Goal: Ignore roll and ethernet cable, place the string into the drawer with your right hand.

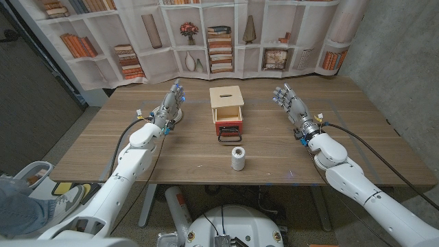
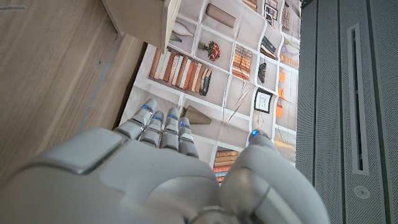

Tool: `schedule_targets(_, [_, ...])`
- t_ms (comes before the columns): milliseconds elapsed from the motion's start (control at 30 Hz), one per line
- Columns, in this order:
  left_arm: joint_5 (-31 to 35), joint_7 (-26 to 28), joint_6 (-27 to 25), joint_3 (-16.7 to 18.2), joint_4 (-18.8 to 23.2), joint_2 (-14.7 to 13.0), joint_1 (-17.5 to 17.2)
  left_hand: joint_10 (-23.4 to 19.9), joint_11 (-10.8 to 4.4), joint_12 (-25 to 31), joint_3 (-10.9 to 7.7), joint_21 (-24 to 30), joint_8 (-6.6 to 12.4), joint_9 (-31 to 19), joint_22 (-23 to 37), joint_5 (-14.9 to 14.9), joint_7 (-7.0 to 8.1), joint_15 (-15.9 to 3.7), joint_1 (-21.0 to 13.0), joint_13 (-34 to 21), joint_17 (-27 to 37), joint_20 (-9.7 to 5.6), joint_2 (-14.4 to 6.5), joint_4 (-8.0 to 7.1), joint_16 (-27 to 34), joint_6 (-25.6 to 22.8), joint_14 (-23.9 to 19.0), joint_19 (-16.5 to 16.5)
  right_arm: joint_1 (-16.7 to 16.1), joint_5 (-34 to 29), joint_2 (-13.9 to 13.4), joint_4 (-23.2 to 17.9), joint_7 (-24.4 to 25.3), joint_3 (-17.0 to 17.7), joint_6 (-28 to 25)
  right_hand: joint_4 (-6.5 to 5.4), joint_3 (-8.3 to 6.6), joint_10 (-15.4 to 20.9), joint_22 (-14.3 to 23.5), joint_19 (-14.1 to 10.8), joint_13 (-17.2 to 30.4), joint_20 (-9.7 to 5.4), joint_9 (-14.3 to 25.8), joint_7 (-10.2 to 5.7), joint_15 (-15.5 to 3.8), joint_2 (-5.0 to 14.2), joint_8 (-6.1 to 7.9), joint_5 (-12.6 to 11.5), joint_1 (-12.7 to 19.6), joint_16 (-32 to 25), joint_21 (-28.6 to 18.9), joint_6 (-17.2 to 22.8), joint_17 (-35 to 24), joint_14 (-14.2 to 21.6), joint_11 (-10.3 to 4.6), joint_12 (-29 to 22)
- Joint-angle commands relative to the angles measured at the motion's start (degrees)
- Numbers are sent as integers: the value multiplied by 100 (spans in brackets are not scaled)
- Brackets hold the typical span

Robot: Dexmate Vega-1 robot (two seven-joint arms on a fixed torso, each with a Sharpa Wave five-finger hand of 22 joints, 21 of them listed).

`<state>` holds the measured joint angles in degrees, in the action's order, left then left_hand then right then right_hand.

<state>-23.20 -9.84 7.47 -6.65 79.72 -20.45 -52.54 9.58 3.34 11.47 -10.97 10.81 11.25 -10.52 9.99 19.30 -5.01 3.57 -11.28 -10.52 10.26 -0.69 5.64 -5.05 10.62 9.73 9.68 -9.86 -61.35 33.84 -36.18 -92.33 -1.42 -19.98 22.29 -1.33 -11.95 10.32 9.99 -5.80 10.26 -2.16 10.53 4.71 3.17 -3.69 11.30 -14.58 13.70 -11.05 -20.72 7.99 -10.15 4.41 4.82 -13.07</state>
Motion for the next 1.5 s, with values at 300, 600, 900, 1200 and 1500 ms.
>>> schedule_targets(300, [14,64,-88,-23,182,-31,-96,312,-7,34,0,46,35,-19,34,46,-14,22,-105,-12,11,60,-1,27,28,301,570,-751,-342,-11,-197,-258,-97,97,208,58,-25,-39,28,-51,28,-23,12,-12,-6,10,-10,-1,120,-24,41,-10,-20,58,11,30])
schedule_targets(600, [40,134,-131,-19,280,-59,-152,307,-21,33,8,48,33,-20,34,55,-8,20,-128,-11,12,73,-7,36,25,297,567,-750,-482,-35,-303,-396,-169,137,321,90,-23,-66,33,-362,32,20,15,-33,-44,37,-18,24,143,-122,-1,-28,-34,421,-24,57])
schedule_targets(900, [29,100,-100,-45,235,-41,-125,310,-15,29,15,52,31,-20,34,63,-10,13,-148,-10,12,81,-12,45,24,295,565,-743,-562,-81,-355,-398,-339,133,555,127,-49,-109,33,-454,34,40,16,-54,-66,74,-28,26,205,-135,-1,-60,-36,526,-45,78])
schedule_targets(1200, [38,120,-98,-43,267,-50,-148,302,-17,31,21,51,30,-20,35,70,-5,9,-164,-10,12,88,-17,51,25,289,557,-748,-666,-137,-412,-441,-383,131,654,163,-74,-111,32,-473,35,48,16,-71,-73,98,-31,24,267,-119,12,-80,-35,527,-55,81])
schedule_targets(1500, [19,101,-81,-42,249,-48,-146,297,-14,31,29,52,27,-21,35,77,-1,15,-183,-10,13,93,-22,59,23,289,555,-746,-749,-133,-426,-480,-445,78,694,214,-102,-95,30,-503,36,55,17,-72,-124,117,-28,23,348,-112,28,-91,-33,563,-47,77])
